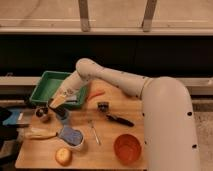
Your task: Place eraser in plastic cup
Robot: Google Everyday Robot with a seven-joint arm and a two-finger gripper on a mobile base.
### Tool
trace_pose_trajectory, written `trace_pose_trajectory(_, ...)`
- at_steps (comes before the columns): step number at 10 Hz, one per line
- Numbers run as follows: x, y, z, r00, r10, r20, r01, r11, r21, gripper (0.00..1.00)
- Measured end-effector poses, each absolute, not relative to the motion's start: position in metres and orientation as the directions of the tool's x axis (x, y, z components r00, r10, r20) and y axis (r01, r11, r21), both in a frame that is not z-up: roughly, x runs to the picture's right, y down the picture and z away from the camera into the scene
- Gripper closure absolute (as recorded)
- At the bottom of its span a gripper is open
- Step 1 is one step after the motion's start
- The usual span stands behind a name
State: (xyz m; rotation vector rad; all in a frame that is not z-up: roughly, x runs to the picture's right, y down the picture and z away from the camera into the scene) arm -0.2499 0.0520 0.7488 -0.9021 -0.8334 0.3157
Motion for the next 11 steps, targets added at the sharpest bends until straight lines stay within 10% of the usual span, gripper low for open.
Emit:
trace_pose_trajectory(5, -0.249, 0.063, 0.753, 0.646, 0.583, 0.493, 0.084, 0.587, -0.805, 0.31)
trace_pose_trajectory(11, -0.237, 0.053, 0.744, 0.652, 0.575, 0.494, 0.057, 0.612, -0.789, 0.29)
